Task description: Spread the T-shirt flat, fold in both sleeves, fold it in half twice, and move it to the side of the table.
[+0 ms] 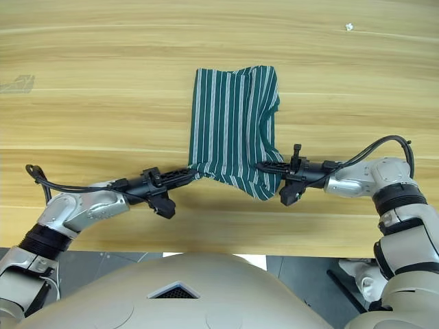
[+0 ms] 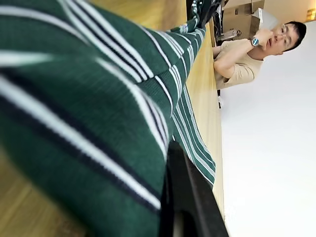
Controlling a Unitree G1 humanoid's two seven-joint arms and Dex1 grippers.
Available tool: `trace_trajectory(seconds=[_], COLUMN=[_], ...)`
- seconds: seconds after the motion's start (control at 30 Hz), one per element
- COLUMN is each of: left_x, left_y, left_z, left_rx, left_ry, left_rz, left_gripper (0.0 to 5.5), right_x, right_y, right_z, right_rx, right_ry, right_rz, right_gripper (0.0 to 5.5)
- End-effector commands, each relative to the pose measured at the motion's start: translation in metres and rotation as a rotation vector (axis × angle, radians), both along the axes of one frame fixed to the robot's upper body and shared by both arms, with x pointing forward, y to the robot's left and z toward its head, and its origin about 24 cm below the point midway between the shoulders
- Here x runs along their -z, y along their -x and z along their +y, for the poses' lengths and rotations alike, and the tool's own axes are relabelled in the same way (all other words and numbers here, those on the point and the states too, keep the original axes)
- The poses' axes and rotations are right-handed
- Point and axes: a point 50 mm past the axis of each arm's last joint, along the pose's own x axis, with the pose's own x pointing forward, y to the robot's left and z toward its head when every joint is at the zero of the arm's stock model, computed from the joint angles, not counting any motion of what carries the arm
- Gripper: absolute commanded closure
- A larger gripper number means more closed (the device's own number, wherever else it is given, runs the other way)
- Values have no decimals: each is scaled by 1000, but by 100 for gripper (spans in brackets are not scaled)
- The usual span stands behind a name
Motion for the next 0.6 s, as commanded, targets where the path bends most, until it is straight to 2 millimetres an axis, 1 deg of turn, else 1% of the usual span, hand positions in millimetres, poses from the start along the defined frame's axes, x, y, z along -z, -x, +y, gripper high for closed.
trace_trajectory(seconds=[0.03,0.1,0.2,0.3,0.37,0.47,0.53,0.6], left_x=[13,3,-13,-22,-28,-44,-55,-73], left_y=[18,22,29,34,38,56,71,87], left_z=[22,28,32,28,22,19,23,27], left_rx=[-34,-29,-15,6,12,-3,-20,-36], left_ry=[-138,-155,-173,-174,-153,-143,-158,-165], left_rz=[106,98,110,114,130,264,389,532], left_gripper=[550,550,550,550,550,550,550,550], right_x=[14,14,3,-11,-19,-32,-43,-57], right_y=[13,20,33,43,47,53,57,59], right_z=[3,12,28,38,40,29,26,24], right_rx=[31,53,100,125,124,146,146,145], right_ry=[-1,-76,-160,-205,-204,-131,-131,-154], right_rz=[116,220,413,634,755,921,1000,1057], right_gripper=[537,538,538,538,538,539,539,539])
